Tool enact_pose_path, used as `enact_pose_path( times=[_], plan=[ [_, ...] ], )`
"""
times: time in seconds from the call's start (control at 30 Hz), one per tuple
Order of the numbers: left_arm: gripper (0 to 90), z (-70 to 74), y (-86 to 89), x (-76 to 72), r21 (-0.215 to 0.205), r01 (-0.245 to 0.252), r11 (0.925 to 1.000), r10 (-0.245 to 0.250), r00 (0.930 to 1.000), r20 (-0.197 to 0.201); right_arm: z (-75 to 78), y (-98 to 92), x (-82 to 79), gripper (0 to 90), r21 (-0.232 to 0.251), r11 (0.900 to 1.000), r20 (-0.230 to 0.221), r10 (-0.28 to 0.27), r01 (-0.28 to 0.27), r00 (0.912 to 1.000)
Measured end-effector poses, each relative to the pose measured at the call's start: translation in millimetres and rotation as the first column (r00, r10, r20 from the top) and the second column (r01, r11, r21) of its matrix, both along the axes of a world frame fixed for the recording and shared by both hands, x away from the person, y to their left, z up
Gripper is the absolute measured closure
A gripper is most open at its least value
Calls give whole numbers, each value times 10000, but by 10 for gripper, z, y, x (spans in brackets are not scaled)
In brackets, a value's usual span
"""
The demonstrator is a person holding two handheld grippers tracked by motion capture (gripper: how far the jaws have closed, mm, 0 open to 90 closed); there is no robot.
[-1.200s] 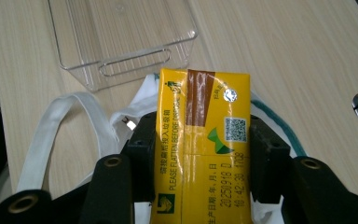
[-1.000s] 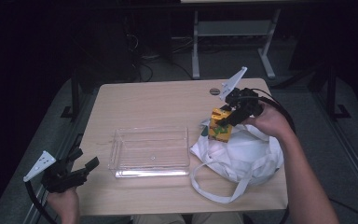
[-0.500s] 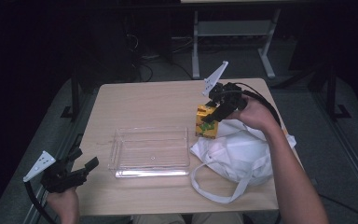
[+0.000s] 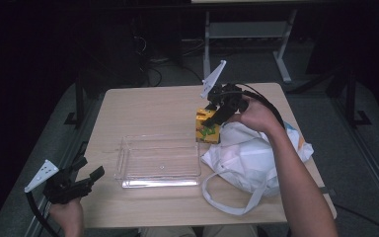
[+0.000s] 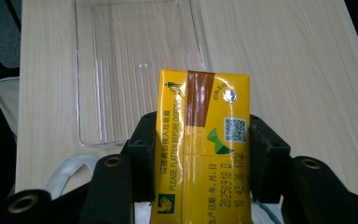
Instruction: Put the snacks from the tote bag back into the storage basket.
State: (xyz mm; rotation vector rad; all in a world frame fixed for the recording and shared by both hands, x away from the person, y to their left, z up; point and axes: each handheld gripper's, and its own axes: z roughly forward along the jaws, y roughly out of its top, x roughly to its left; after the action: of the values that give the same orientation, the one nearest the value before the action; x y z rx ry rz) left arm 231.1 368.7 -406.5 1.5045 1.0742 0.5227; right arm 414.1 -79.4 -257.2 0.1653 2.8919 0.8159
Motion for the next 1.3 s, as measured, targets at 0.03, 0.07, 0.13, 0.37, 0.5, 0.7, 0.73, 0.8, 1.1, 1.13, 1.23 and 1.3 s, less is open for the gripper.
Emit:
enact_pose_path(
  times=[0.03, 0.07, 0.13, 0.37, 0.5, 0.7, 0.73, 0.8, 1.1, 1.13, 1.23, 1.3],
  plan=[
    [124, 0, 1, 0, -4, 1, 10000, -1, 10000, -8, -1, 19, 5, 523, 22, 10000, 15, 61, -61, 10000],
    [125, -2, 2, 2, -14, 11, 10000, -11, 10000, -24, -3, 38, 7, 523, 32, 10000, 9, 63, -63, 10000],
    [125, -8, 3, 7, -16, 14, 10000, -14, 10000, -65, -20, 86, 26, 523, 81, 9998, 5, 185, -185, 9998],
    [124, -8, 4, 5, 1, 3, 10000, -3, 10000, -41, -65, 176, 60, 523, -38, 9997, -103, 252, -252, 9996],
    [124, -9, 2, 4, -11, 8, 10000, -8, 10000, -24, -90, 240, 84, 523, -52, 9993, -209, 367, -368, 9991],
    [125, -8, 3, 4, -17, 12, 10000, -12, 10000, -26, -104, 352, 112, 524, -249, 9986, -244, 470, -476, 9986],
    [124, -8, 4, 3, -20, 11, 10000, -11, 10000, -16, -105, 369, 113, 524, -268, 9984, -226, 487, -493, 9986],
    [124, -5, 2, -1, -10, -8, 10000, 8, 10000, -5, -114, 413, 124, 524, -319, 9978, -267, 576, -584, 9980],
    [125, -7, 10, -7, -56, -32, 10000, 32, 10000, 10, -149, 553, 151, 524, -396, 9963, -286, 750, -761, 9968],
    [125, -9, 12, -7, -47, -28, 10000, 28, 10000, 12, -153, 561, 157, 524, -381, 9960, -313, 798, -810, 9963],
    [124, -7, 14, -9, -59, -35, 10000, 34, 10000, -13, -175, 597, 168, 524, -415, 9955, -335, 841, -855, 9959],
    [125, -7, 14, -9, -73, -32, 10000, 32, 10000, -13, -192, 624, 170, 524, -492, 9945, -368, 907, -924, 9952]
  ],
)
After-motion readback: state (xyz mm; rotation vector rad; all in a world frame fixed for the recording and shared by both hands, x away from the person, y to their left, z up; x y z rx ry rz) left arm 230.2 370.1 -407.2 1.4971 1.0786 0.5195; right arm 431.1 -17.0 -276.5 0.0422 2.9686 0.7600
